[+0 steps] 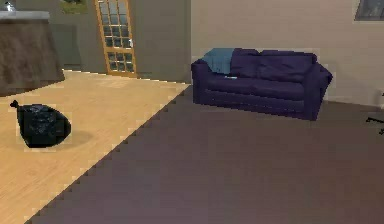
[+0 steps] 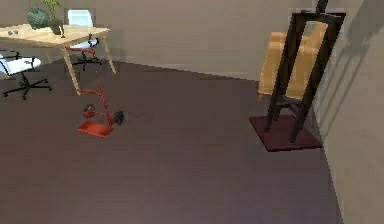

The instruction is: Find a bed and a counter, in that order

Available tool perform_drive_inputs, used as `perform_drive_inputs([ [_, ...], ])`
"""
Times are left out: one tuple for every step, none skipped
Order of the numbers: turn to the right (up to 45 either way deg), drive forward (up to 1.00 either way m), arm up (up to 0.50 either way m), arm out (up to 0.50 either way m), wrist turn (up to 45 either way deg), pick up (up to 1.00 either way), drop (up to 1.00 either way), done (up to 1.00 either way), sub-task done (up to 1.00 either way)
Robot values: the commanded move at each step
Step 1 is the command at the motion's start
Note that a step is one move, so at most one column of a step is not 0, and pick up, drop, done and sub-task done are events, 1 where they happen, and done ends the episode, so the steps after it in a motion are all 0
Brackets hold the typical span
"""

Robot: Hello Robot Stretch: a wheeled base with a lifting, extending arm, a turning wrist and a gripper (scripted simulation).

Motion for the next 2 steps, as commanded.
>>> perform_drive_inputs([
  [0.0, 0.75, 0.00, 0.00, 0.0, 0.00, 0.00, 0.00, 0.00],
  [-27.0, 0.00, 0.00, 0.00, 0.0, 0.00, 0.00, 0.00, 0.00],
])
